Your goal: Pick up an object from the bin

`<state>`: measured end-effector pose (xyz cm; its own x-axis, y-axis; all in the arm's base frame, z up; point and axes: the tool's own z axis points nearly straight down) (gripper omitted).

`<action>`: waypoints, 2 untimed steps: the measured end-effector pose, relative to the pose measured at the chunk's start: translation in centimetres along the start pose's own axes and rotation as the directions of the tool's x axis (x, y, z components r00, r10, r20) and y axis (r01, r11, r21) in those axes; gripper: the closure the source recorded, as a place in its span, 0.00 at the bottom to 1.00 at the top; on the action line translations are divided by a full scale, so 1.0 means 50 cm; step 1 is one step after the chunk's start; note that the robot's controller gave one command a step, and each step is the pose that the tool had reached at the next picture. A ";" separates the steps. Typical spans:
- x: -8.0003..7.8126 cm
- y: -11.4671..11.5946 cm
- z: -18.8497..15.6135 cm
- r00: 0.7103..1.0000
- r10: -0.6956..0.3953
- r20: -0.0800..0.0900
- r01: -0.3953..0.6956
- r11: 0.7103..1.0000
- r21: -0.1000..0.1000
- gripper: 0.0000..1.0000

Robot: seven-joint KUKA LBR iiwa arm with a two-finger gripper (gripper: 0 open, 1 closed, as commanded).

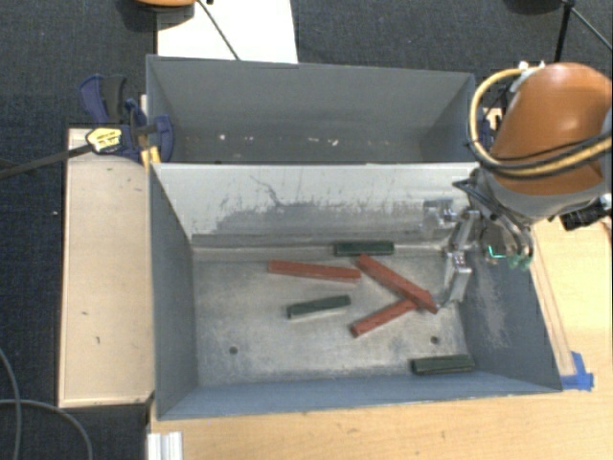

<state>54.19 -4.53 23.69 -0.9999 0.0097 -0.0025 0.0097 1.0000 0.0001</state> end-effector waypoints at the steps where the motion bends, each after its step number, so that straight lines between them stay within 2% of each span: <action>1: -0.005 0.008 0.105 1.000 -0.008 0.006 0.008 1.000 0.001 0.00; 2: 0.005 0.038 0.242 0.998 -0.064 0.004 0.064 0.998 0.000 0.00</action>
Offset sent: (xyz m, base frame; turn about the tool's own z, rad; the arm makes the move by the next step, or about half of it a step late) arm -0.0071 0.0300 -0.1623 -0.1114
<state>53.98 -2.63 11.60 -0.9985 -0.0539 -0.0060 -0.0539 0.9985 -0.0003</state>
